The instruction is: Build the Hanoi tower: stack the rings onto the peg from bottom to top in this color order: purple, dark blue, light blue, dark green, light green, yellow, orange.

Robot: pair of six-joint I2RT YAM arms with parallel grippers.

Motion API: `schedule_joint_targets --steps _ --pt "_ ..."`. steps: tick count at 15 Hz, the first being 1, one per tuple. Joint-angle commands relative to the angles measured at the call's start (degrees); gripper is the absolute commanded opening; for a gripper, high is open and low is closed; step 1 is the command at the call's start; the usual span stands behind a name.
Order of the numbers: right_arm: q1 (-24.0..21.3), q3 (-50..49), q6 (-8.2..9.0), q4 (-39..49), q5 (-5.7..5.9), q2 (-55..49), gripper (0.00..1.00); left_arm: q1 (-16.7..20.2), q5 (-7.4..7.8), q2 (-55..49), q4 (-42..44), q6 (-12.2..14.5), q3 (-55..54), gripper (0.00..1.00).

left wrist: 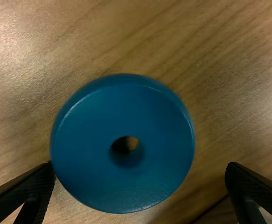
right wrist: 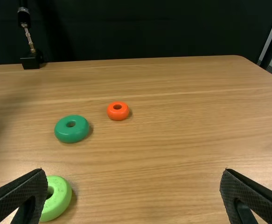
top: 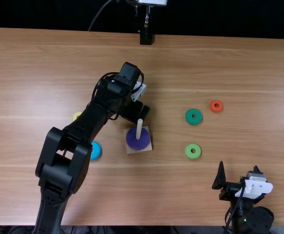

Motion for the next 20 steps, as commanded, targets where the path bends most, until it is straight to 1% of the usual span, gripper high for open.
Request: schedule_joint_targets --steps 1,5,6,7,8,9,11,12,14,15,16,17,18,19,20 --pt "-0.4 -4.1 -0.26 -3.9 0.55 -0.7 1.0 -0.4 0.42 1.8 0.1 -0.3 1.7 1.0" --pt "-0.4 -4.1 -0.26 -3.9 0.55 -0.7 1.0 -0.4 0.42 1.8 0.0 -0.2 1.7 1.0" --pt "-0.4 -4.1 -0.26 -3.9 0.55 -0.7 1.0 -0.4 0.42 1.8 0.0 -0.2 1.7 0.85" --pt "-0.4 -4.1 -0.26 -3.9 0.55 -0.7 1.0 -0.4 0.42 1.8 0.0 -0.2 1.7 0.62" --pt "-0.4 -4.1 -0.26 -3.9 0.55 -0.7 1.0 -0.4 0.42 1.8 0.0 -0.2 1.7 0.43" --pt "-0.4 -4.1 -0.26 -3.9 0.55 -0.7 1.0 -0.4 0.42 1.8 0.1 -0.2 1.6 0.3" --pt "-0.4 -4.1 -0.26 -3.9 0.55 -0.7 1.0 -0.4 0.42 1.8 0.1 -0.2 1.5 0.06" --pt "-0.4 -4.1 -0.26 -3.9 0.55 -0.7 1.0 -0.4 0.31 1.8 0.4 -0.2 1.4 0.0" --pt "-0.4 -4.1 -0.26 -3.9 0.55 -0.7 1.0 -0.6 -1.8 1.7 1.4 -0.2 1.4 0.0" --pt "-0.4 -4.1 -0.26 -3.9 0.55 -0.7 1.0 -0.6 -2.01 1.7 1.6 -0.2 1.7 0.0" --pt "-0.4 -4.1 -0.26 -3.9 0.55 -0.7 1.0 -0.6 -2.01 1.7 1.8 -0.2 1.7 0.03" --pt "-0.4 -4.1 -0.26 -3.9 0.55 -0.7 1.0 -0.7 -1.8 1.7 1.8 -0.2 1.8 0.35" --pt "-0.4 -4.1 -0.26 -3.9 0.55 -0.7 1.0 -0.8 -1.59 1.7 1.9 -0.1 1.9 0.78" --pt "-0.4 -4.1 -0.26 -3.9 0.55 -0.7 1.0 -0.8 -1.17 1.8 1.9 -0.2 2.0 1.0" --pt "-0.4 -4.1 -0.26 -3.9 0.55 -0.7 1.0 -0.8 -0.85 1.8 1.8 -0.3 2.3 1.0"
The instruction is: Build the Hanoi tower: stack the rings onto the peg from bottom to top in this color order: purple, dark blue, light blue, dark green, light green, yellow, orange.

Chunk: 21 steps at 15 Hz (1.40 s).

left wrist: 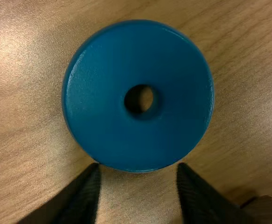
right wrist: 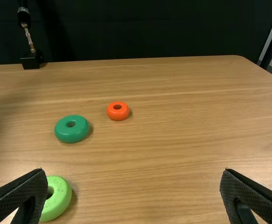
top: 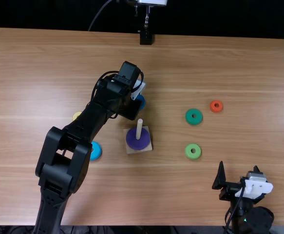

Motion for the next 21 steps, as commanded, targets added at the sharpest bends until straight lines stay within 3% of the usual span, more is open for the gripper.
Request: schedule_joint_targets --steps 1,5,14,21 --pt "-0.4 -4.1 -0.28 -3.9 0.53 -0.7 1.0 -0.8 0.59 1.7 0.2 -0.3 2.9 1.0" --pt "-0.4 -4.1 -0.28 -3.9 0.53 -0.7 1.0 -1.0 -0.57 3.6 0.0 -0.3 8.1 1.0" --pt "-0.4 -4.1 -0.28 -3.9 0.53 -0.7 1.0 -1.1 -0.57 7.2 0.0 -0.1 10.0 1.0" --pt "-0.4 -4.1 -0.28 -3.9 0.53 -0.7 1.0 -1.3 0.59 7.5 0.3 0.0 10.1 1.0"
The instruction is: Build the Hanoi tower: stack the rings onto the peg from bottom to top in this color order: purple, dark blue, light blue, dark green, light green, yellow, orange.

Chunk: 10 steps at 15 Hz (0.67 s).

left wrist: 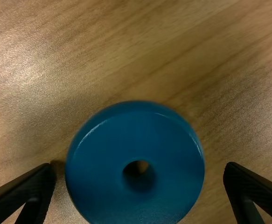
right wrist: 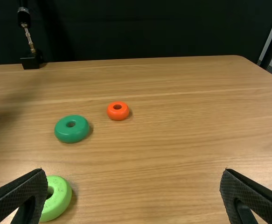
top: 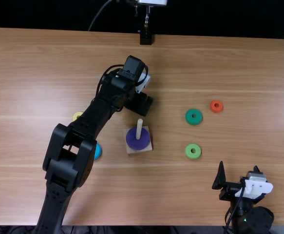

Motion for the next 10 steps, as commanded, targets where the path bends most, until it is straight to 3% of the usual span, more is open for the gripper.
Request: schedule_joint_targets --steps 1,2,3,4,5,9,10 --pt "-0.4 -4.1 -0.28 -3.9 0.53 -0.7 1.0 -0.9 0.68 2.0 -0.1 -0.2 1.6 1.0" --pt "-0.4 -4.1 -0.28 -3.9 0.53 -0.7 1.0 -0.9 0.47 2.0 -0.1 -0.2 1.6 0.88" --pt "-0.4 -4.1 -0.28 -3.9 0.53 -0.7 1.0 -0.9 0.05 2.0 -0.1 -0.2 1.6 0.64" --pt "-0.4 -4.1 -0.28 -3.9 0.53 -0.7 1.0 -0.8 -0.27 2.0 -0.1 -0.2 1.6 0.48" --pt "-0.4 -4.1 -0.28 -3.9 0.53 -0.7 1.0 -0.8 -0.27 2.0 -0.1 -0.2 1.5 0.37" --pt "-0.4 -4.1 -0.28 -3.9 0.53 -0.7 1.0 -0.7 -0.27 2.1 -0.1 -0.2 1.4 0.06" --pt "-0.4 -4.1 -0.28 -3.9 0.53 -0.7 1.0 -0.6 -0.27 2.0 -0.1 -0.2 1.4 0.02"
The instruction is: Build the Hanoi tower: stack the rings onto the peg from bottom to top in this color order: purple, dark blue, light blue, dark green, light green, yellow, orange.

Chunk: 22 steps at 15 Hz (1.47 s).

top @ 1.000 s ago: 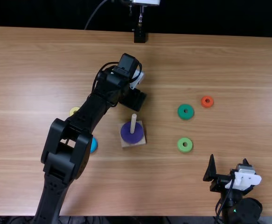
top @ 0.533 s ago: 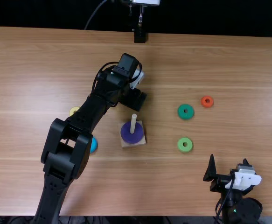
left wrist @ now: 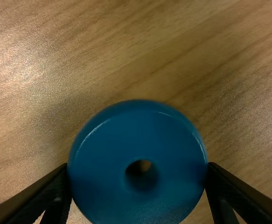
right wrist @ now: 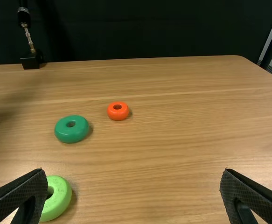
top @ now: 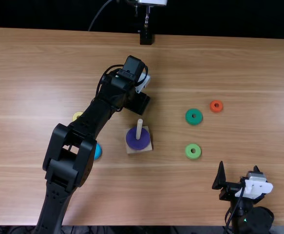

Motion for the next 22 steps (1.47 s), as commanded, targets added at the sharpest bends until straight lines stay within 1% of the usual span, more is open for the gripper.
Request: schedule_joint_targets --steps 1,3,4,6,7,9,10,11,12,13,14,15,16,18,19,20,21,22 --pt "-0.4 -4.1 -0.28 -3.9 0.55 -0.7 1.0 -0.5 -0.33 1.6 -0.1 -0.2 1.5 0.02" --pt "-0.4 -4.1 -0.28 -3.9 0.55 -0.7 1.0 -0.1 -0.54 -0.5 -1.0 -0.1 1.5 0.02" --pt "-0.4 -4.1 -0.28 -3.7 0.55 -0.7 1.0 0.2 -0.64 -3.5 -1.1 0.0 1.3 0.02" --pt "-0.4 -4.1 -0.28 -3.9 0.55 -0.7 1.0 2.0 -0.75 -7.6 -1.3 0.5 1.4 0.03" --pt "-0.4 -4.1 -0.28 -3.9 0.55 -0.7 1.0 2.4 -1.59 -9.9 -2.3 0.8 1.5 0.03" --pt "-0.4 -4.1 -0.28 -3.9 0.55 -0.7 1.0 3.9 -5.71 -14.2 -6.9 0.9 1.8 0.03" --pt "-0.4 -4.1 -0.28 -3.9 0.55 -0.7 1.0 4.3 -6.55 -15.4 -9.6 0.9 2.7 0.02" --pt "-0.4 -4.1 -0.28 -3.9 0.55 -0.7 1.0 4.5 -6.55 -16.7 -13.5 0.8 3.6 0.02" --pt "-0.4 -4.1 -0.28 -3.9 0.55 -0.7 1.0 5.3 -5.92 -18.1 -18.0 0.8 4.5 0.02" --pt "-0.4 -4.1 -0.28 -3.9 0.55 -0.7 1.0 6.2 -5.6 -19.4 -22.3 0.6 5.2 0.02" --pt "-0.4 -4.1 -0.28 -3.9 0.55 -0.7 1.0 6.3 -5.39 -20.7 -25.0 0.6 5.2 0.02" --pt "-0.4 -4.1 -0.28 -3.9 0.55 -0.7 1.0 6.3 -5.28 -22.6 -25.9 0.5 4.6 0.02" --pt "-0.4 -4.1 -0.28 -3.9 0.55 -0.7 1.0 6.4 -5.07 -24.9 -25.9 0.3 3.6 0.01" --pt "-0.4 -4.1 -0.28 -3.9 0.55 -0.7 1.0 6.1 -2.01 -30.8 -23.9 -0.1 -2.9 0.0" --pt "-0.4 -4.1 -0.28 -3.9 0.55 -0.7 1.0 5.9 -1.8 -33.2 -20.3 -0.2 -6.0 0.0" --pt "-0.4 -4.1 -0.28 -3.9 0.55 -0.7 1.0 5.6 -2.12 -35.2 -16.8 -0.5 -7.8 0.0" --pt "-0.4 -4.1 -0.28 -3.9 0.55 -0.7 1.0 4.9 -2.44 -37.1 -16.1 -1.1 -8.4 0.0" --pt "-0.4 -4.1 -0.28 -3.9 0.55 -0.7 1.0 3.6 -2.54 -37.9 -16.3 -2.5 -8.5 0.0"
